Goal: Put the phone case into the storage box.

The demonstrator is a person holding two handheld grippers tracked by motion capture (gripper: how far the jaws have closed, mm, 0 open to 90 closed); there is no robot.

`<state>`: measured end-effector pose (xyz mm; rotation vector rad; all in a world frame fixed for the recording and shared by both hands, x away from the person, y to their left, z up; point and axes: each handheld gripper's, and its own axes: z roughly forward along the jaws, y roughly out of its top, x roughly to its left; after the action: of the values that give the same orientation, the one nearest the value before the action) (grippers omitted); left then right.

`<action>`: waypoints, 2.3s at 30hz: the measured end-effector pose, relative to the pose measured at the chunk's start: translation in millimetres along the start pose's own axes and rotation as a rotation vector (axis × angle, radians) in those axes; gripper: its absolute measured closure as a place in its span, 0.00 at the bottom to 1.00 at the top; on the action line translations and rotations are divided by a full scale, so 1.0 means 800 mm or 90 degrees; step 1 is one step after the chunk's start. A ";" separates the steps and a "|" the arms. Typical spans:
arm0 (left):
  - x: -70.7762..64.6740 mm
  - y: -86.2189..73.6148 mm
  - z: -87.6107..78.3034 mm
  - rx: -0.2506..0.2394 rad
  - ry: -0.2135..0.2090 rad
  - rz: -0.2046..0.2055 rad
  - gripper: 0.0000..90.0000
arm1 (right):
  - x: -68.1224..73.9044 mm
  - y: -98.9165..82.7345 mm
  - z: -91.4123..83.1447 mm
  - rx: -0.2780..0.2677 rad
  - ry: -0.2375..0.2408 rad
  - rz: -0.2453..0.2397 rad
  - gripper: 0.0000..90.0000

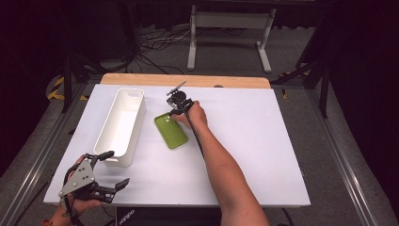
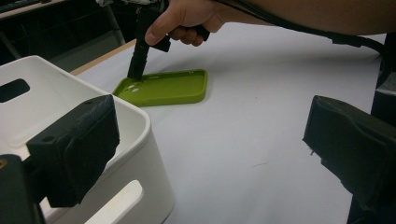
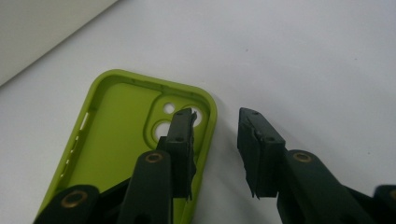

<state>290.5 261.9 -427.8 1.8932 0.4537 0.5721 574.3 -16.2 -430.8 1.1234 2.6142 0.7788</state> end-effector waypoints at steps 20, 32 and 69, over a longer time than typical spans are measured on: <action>0.001 0.001 -0.001 0.000 0.002 -0.005 0.05 | 0.015 -0.003 0.003 -0.019 -0.052 0.004 0.98; 0.000 0.008 -0.002 -0.010 0.029 -0.021 0.09 | 0.024 -0.016 -0.045 -0.115 -0.066 0.001 0.98; -0.018 0.097 0.086 -0.025 0.022 -0.068 0.15 | 0.053 -0.101 -0.153 -0.302 -0.063 -0.023 0.98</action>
<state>322.0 173.9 -381.0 1.8127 0.5588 0.5402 450.5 -80.0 -369.7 0.9420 2.1921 1.2160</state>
